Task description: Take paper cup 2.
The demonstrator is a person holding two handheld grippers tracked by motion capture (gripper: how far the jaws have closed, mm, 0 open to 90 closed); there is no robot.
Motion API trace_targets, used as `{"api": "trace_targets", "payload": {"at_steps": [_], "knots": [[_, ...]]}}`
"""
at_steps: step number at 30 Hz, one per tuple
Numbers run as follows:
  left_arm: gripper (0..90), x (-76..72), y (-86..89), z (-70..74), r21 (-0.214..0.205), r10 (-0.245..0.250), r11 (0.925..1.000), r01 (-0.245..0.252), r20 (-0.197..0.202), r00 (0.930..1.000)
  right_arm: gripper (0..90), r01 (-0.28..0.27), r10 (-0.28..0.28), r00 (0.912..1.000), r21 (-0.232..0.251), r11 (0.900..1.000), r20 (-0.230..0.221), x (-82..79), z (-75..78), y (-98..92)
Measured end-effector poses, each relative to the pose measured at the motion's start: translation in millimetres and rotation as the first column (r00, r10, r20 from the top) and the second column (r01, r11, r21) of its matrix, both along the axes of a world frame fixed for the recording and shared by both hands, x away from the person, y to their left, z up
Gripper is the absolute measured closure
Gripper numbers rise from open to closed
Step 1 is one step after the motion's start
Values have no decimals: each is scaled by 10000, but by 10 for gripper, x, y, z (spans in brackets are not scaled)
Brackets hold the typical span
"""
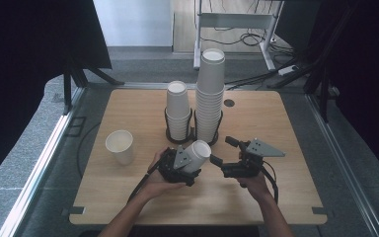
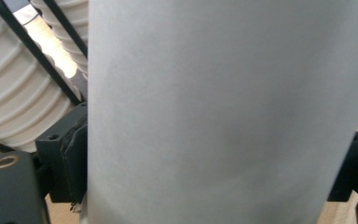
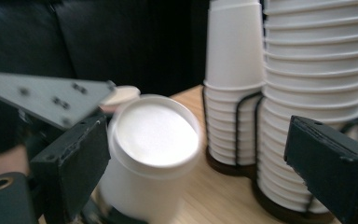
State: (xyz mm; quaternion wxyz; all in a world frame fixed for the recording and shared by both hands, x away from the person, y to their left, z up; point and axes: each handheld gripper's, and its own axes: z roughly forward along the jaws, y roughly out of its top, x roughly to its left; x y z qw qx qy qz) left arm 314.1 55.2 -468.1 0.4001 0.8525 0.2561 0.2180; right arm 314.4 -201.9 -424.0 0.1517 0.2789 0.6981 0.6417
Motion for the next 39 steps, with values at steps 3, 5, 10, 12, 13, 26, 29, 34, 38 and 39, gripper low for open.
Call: {"api": "trace_targets", "payload": {"at_steps": [3, 5, 10, 12, 13, 26, 29, 34, 38, 39], "knots": [[120, 32, 23, 19, -85, 48, 10000, -48, -49, 10000, 67, 54, -56, 10000, -643, 9979, -31, 62, 24, -38], [120, 52, 34, 38, -62, 83, 9999, -84, -53, 10000, 71, -112, 103, 9999, -1038, 9945, -95, 102, 51, -41], [119, 87, 39, 104, 39, 111, 9999, -111, 6, 9999, 92, -425, 404, 9991, -1789, 9830, -155, 183, 152, -40], [119, 101, 36, 126, 146, 133, 9998, -134, 67, 9999, 95, -515, 489, 9987, -2117, 9760, -172, 209, 197, -36], [119, 109, 33, 135, 118, 148, 9998, -148, 41, 9999, 98, -557, 536, 9984, -2342, 9706, -154, 219, 219, -33], [118, 209, -62, 172, 822, 16, 9966, -35, 228, 9997, 122, -1398, 1473, 9885, -5852, 7987, -352, 416, 423, 103], [118, 218, -101, 153, 963, -26, 9954, 7, 195, 9998, 121, -1857, 1826, 9805, -6448, 7414, -725, 451, 445, 170], [118, 233, -172, 127, 1459, -202, 9891, 169, 209, 9996, 122, -2475, 2291, 9647, -7464, 6178, -1303, 509, 428, 285], [118, 244, -250, 107, 1747, -394, 9840, 347, 236, 9989, 128, -2743, 2529, 9548, -7910, 5469, -1562, 545, 422, 354], [118, 247, -273, 99, 1895, -448, 9811, 392, 256, 9987, 129, -2806, 2533, 9533, -7929, 5409, -1646, 548, 419, 364]]}}
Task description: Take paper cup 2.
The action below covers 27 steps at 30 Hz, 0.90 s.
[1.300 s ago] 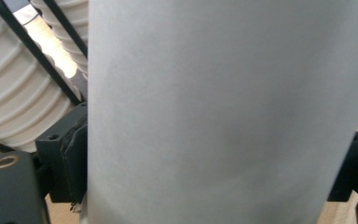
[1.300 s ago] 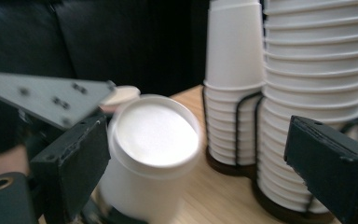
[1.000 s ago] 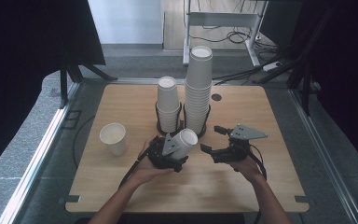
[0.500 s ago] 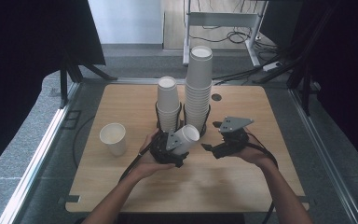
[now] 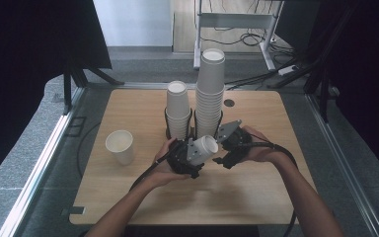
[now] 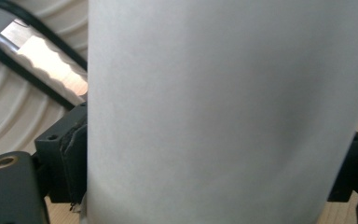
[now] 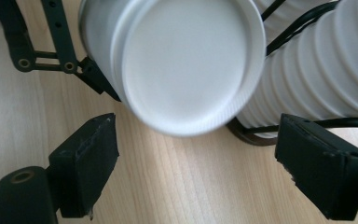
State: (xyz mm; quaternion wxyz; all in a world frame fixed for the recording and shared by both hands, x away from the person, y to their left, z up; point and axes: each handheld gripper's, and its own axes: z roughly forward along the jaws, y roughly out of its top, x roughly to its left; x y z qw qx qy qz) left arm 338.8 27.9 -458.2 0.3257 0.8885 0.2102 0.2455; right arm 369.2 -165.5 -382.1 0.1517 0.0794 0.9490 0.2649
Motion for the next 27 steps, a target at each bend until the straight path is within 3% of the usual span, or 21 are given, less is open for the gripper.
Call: {"api": "trace_targets", "payload": {"at_steps": [9, 14, 27], "knots": [[119, -11, -130, -32, 475, -395, 9981, 392, 55, 9992, 131, -688, 598, 9955, -1276, 9894, -732, 72, -60, 83], [118, -24, -216, -65, 847, -620, 9945, 610, 89, 9980, 135, -947, 809, 9915, -1385, 9858, -1020, 82, -86, 144], [118, -40, -313, -71, 984, -866, 9916, 845, 171, 9961, 196, -1414, 1124, 9759, -1500, 9785, -1870, 115, -135, 225]]}}
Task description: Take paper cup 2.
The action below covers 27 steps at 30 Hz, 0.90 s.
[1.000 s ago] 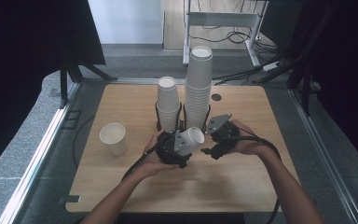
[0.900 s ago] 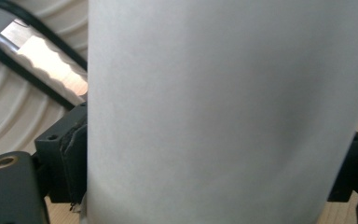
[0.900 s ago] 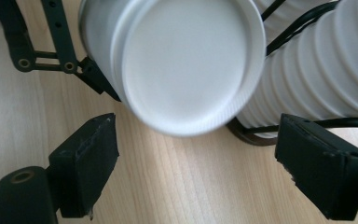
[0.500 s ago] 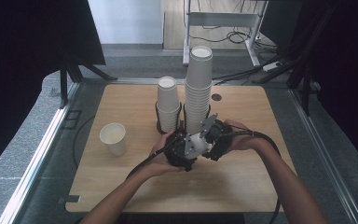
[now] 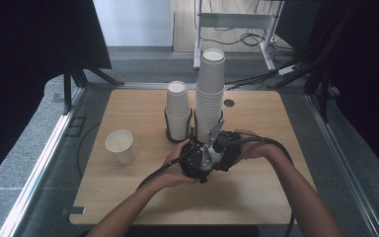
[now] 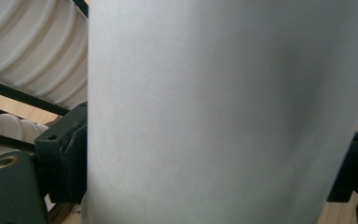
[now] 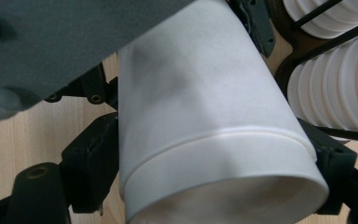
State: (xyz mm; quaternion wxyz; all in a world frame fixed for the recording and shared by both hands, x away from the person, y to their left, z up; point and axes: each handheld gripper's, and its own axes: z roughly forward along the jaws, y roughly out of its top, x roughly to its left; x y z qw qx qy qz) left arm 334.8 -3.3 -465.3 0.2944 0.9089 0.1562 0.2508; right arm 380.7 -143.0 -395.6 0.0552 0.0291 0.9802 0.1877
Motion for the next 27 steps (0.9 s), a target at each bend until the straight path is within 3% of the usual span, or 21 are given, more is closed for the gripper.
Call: {"api": "trace_targets", "payload": {"at_steps": [10, 13, 21, 24, 27], "knots": [[90, 10, -2, -13, -175, 12, 9998, -11, 24, 10000, 220, -110, 112, 9998, 101, 9999, -177, 22, 2, -38], [32, 13, 8, 2, -493, 4, 9988, -13, -177, 9998, 221, 10, -7, 9998, 168, 9999, -178, 32, -15, -61], [0, -48, 67, 60, -978, -56, 9952, 56, 4, 10000, 221, 353, -351, 9993, 156, 9993, -113, 61, -112, -141], [1, -84, 109, 94, -1158, 21, 9933, -5, 129, 9999, 221, 607, -606, 9982, 388, 9974, -22, 69, -135, -178], [3, -134, 181, 141, -1644, 109, 9864, -85, 137, 9998, 221, 837, -846, 9964, 716, 9939, 84, 68, -143, -213]]}}
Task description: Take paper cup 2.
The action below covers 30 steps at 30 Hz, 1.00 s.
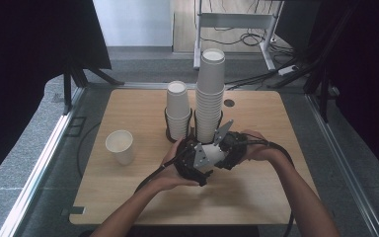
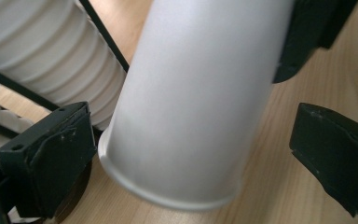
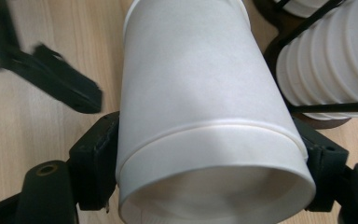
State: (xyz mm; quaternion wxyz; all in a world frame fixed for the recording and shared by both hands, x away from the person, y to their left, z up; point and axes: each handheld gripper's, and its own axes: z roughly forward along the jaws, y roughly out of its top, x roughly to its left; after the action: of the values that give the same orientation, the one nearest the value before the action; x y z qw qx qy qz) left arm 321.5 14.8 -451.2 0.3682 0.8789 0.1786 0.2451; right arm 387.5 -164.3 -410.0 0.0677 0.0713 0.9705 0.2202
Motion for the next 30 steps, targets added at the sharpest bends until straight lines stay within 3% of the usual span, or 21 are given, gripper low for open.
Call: {"api": "trace_targets", "payload": {"at_steps": [5, 10, 16, 24, 30], "knots": [[11, -62, 149, 26, -604, 204, 9979, -213, -161, 9997, 220, 274, -288, 9993, 588, 9979, 237, -9, -16, -42], [20, -113, 313, 45, -1386, 612, 9881, -670, -462, 9971, 220, 557, -622, 9971, 1369, 9890, 436, -47, -47, -75], [33, -125, 488, 76, -1893, 924, 9761, -1067, -831, 9922, 219, 955, -1088, 9931, 2351, 9673, 443, -93, -127, -120], [47, -121, 584, 45, -2634, 1033, 9551, -1356, -1329, 9857, 218, 1436, -1623, 9864, 3403, 9293, 271, -119, -202, -186], [53, -125, 602, 13, -2722, 1128, 9505, -1495, -1461, 9828, 218, 1641, -1878, 9820, 4039, 9000, 194, -166, -243, -188]]}}
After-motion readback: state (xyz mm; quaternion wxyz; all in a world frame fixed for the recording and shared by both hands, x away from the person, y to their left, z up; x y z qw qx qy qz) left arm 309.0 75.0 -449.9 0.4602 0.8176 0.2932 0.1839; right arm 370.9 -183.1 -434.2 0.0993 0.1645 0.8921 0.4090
